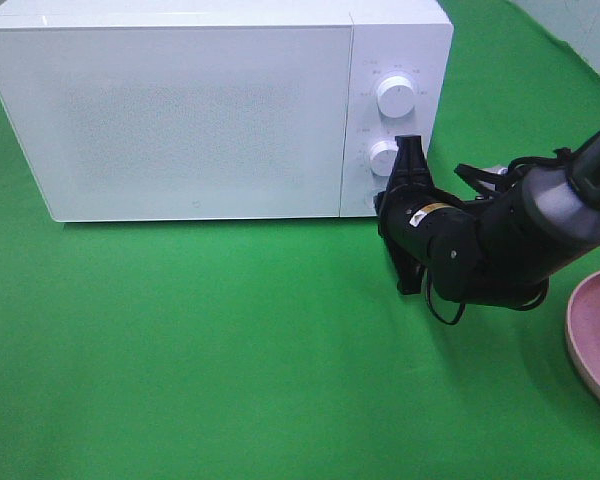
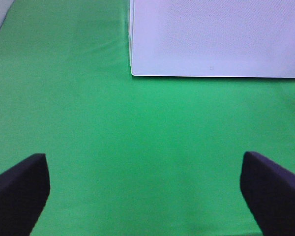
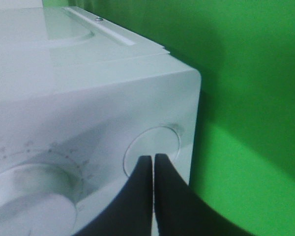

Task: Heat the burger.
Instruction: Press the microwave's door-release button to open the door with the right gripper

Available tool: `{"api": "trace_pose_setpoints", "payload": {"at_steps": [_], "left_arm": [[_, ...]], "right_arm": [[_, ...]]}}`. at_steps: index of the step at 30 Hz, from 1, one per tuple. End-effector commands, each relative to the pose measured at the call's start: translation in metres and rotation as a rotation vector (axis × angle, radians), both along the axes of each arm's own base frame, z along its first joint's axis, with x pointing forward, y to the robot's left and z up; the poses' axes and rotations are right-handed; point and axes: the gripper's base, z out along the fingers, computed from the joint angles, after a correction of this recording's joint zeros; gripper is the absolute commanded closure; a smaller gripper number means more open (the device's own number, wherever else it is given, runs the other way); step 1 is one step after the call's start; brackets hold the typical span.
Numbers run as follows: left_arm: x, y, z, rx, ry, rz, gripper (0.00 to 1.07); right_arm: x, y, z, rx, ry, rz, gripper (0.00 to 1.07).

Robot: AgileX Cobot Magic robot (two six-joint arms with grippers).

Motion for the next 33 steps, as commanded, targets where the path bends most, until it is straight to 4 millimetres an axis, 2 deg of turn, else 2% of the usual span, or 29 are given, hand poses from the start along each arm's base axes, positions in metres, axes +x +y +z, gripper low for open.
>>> {"api": "trace_pose_setpoints", "payload": {"at_steps": [1, 8, 19, 31, 33], "left_arm": [[-0.002, 0.0, -0.001, -0.001, -0.019, -0.007, 0.09], [-0.002, 0.0, -0.001, -0.001, -0.019, -0.007, 0.09], [-0.002, 0.0, -0.001, -0.002, -0.019, -0.006, 0.09], [-0.002, 0.0, -0.001, -0.002, -0.019, -0.006, 0.09], [-0.002, 0.0, -0.001, -0.002, -0.019, -0.006, 0.09]], "right_arm": [[0.011, -0.001, 0.001, 0.009, -0.014, -0.004, 1.07], [0.021, 0.002, 0.0, 0.02, -0.026, -0.014, 1.07], [0.026, 0.002, 0.009, 0.046, -0.115, -0.033, 1.07], [0.03, 0.0, 0.029, 0.069, -0.265, -0.061, 1.07], [0.032, -0.003, 0.036, 0.082, -0.347, -0.088, 1.07]]}}
